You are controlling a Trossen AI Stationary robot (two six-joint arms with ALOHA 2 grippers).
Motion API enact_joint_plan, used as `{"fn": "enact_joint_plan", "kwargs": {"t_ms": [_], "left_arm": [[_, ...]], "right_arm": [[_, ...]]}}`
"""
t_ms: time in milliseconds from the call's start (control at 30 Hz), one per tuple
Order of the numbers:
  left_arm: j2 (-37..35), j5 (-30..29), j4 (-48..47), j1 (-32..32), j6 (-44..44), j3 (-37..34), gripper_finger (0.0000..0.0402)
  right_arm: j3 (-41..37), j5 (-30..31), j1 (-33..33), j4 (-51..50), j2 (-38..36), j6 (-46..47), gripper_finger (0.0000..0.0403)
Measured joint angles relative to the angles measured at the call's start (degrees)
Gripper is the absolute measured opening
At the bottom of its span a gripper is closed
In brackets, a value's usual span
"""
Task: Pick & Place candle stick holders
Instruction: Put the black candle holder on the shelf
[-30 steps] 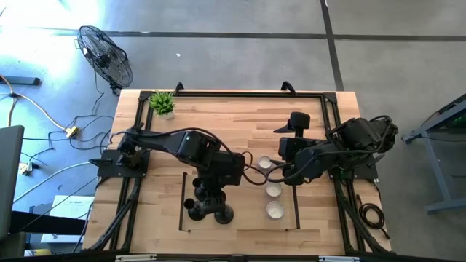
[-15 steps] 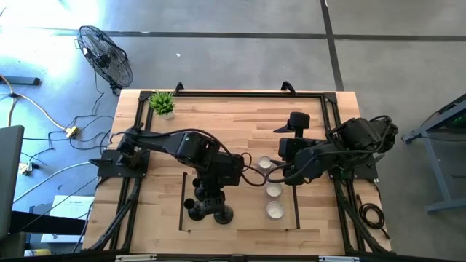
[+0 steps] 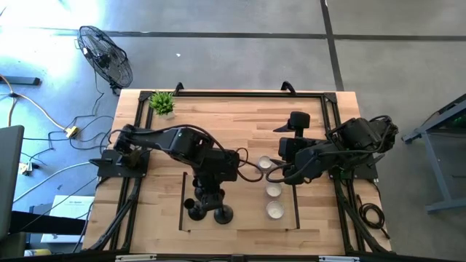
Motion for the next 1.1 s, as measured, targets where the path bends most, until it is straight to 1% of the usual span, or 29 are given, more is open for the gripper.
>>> {"fn": "enact_joint_plan", "kwargs": {"t_ms": [667, 1100], "left_arm": [[0.0, 2.8, 0.9, 0.0, -3.1, 0.0, 0.0170], [0.1, -2.1, 0.1, 0.0, -1.5, 0.0, 0.0170]], "right_arm": [[0.0, -0.4, 0.0, 0.0, 0.0, 0.1, 0.0389], [0.0, -0.4, 0.0, 0.0, 0.0, 0.2, 0.0389]]}}
